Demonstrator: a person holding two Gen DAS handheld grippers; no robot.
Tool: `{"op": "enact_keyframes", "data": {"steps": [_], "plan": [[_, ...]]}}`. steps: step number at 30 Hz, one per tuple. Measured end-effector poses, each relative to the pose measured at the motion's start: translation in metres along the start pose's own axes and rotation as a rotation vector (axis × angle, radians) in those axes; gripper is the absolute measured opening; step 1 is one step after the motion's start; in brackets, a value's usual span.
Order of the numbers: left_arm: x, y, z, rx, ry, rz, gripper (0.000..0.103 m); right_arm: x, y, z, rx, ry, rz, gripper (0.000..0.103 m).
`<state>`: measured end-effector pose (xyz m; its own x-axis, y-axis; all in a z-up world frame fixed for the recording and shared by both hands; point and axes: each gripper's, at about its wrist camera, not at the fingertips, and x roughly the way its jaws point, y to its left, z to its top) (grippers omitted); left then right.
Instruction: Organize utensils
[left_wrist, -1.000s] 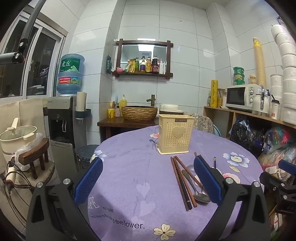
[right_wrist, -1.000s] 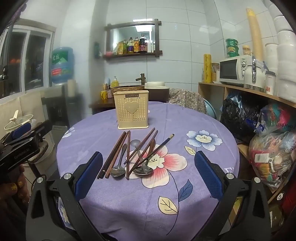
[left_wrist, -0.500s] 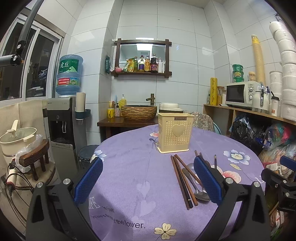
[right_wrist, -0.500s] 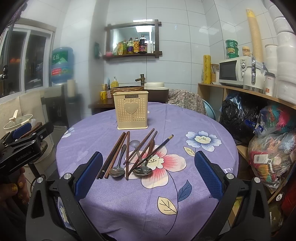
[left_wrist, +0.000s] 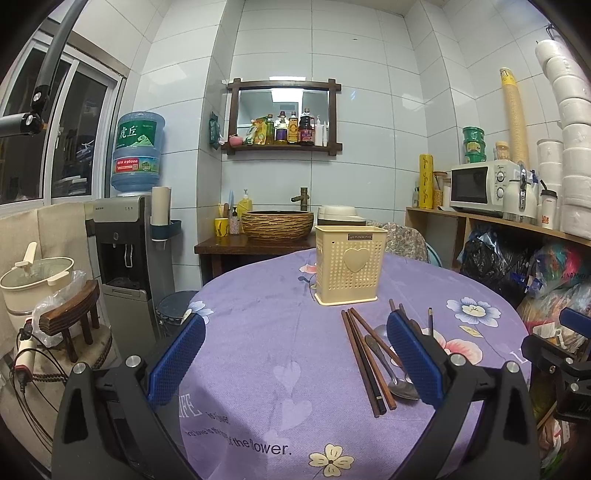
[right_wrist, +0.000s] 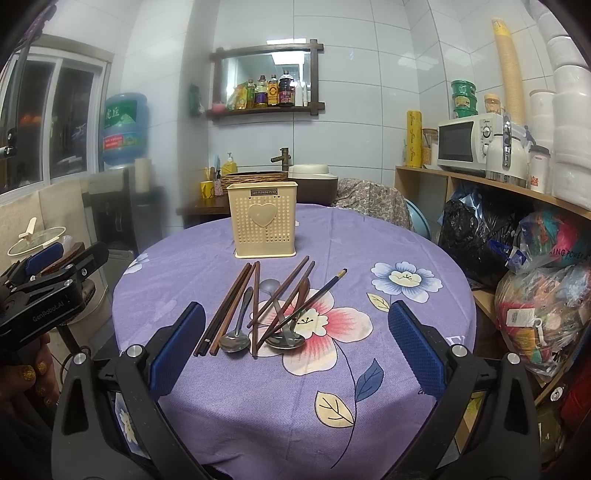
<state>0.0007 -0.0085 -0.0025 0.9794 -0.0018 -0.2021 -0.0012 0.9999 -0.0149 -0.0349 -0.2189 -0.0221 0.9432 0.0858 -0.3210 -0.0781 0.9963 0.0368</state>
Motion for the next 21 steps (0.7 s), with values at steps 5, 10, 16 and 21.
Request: {"op": "enact_keyframes", "data": {"steps": [5, 10, 16, 21], "plan": [[0.0001, 0.0001, -0.0001, 0.0, 0.002, 0.0, 0.098, -0.0012, 0.0002, 0.0003, -0.001, 0.0, 0.0, 0.098], [0.0002, 0.0001, 0.0002, 0.001, 0.001, 0.001, 0.098, -0.0011, 0.0004, 0.0003, -0.001, 0.001, 0.001, 0.098], [0.0002, -0.0005, 0.0001, 0.004, 0.003, 0.001, 0.098, -0.0017, 0.0006, 0.0005, -0.003, 0.001, 0.0, 0.098], [0.0002, -0.0005, 0.0, 0.004, 0.003, 0.001, 0.098, -0.0012, 0.0007, 0.0004, -0.003, 0.001, 0.0, 0.098]]}}
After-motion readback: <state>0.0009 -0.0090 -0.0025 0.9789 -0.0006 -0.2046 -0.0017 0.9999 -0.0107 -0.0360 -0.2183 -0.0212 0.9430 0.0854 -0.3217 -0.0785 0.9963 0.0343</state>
